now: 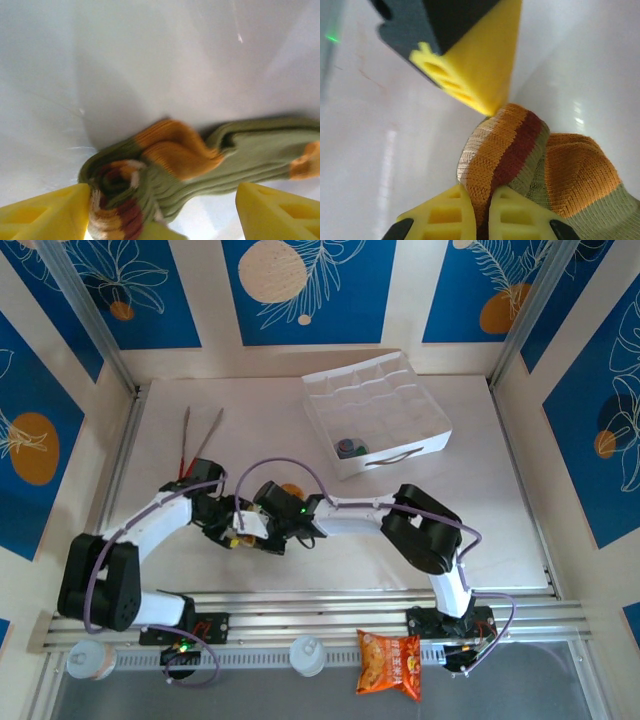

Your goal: Roll the socks

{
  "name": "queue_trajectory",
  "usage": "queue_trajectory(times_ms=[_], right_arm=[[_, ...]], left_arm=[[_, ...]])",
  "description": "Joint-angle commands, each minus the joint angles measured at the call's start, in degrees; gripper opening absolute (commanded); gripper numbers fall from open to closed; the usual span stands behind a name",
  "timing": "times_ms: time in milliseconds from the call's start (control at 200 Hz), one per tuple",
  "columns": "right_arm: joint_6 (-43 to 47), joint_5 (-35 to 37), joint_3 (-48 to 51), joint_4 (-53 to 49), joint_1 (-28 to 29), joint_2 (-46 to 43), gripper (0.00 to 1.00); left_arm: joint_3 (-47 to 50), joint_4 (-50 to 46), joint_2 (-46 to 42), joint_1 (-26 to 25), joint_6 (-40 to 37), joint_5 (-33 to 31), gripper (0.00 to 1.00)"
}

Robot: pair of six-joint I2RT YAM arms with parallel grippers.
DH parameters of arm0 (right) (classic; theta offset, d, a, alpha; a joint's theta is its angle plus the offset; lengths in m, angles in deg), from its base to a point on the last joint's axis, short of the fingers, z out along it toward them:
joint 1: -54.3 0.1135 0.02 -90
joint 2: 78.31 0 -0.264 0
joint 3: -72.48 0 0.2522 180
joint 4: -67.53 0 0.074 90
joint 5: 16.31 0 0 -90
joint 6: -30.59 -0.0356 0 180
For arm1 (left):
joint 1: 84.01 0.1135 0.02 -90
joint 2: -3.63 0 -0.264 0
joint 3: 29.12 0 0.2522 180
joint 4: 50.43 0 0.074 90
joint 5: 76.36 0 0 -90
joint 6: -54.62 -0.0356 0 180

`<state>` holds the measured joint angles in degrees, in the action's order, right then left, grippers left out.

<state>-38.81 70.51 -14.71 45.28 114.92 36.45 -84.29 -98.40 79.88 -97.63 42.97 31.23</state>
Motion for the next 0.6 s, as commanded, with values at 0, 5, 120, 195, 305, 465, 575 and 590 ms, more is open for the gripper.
queue_trajectory(times_ms=[0,5,120,195,305,465,575,590], right_arm=[[-14.7,-6.8,3.4,-13.3,-5.7,7.6,0.00],[-14.9,-7.0,3.4,-13.3,-5.8,7.7,0.00],[-18.0,-11.4,2.1,-14.1,-7.8,9.8,0.00],[-19.0,-12.5,0.6,-15.6,-8.8,11.4,0.00],[-20.3,-15.3,-2.3,-18.8,-10.3,14.0,0.00],[-23.9,-20.7,-5.9,-22.1,-13.0,17.5,0.00],[-25.8,-24.4,-8.6,-24.7,-14.5,20.4,0.00],[-25.9,-24.7,-8.8,-24.8,-14.6,20.7,0.00]], left_arm=[[0.5,-9.2,-5.8,0.1,0.2,2.8,0.75],[0.6,-9.3,-5.9,0.0,0.2,2.7,0.75],[2.1,-11.9,-8.6,0.4,-0.1,2.3,0.75],[3.4,-12.3,-10.0,0.4,0.1,2.4,0.73],[4.3,-12.9,-12.1,0.4,0.0,2.5,0.69],[5.8,-8.4,-13.3,0.4,-1.9,5.1,0.63],[8.3,-1.3,-13.1,-0.2,-1.8,7.2,0.63],[8.7,0.0,-13.1,-0.3,-1.5,7.4,0.63]])
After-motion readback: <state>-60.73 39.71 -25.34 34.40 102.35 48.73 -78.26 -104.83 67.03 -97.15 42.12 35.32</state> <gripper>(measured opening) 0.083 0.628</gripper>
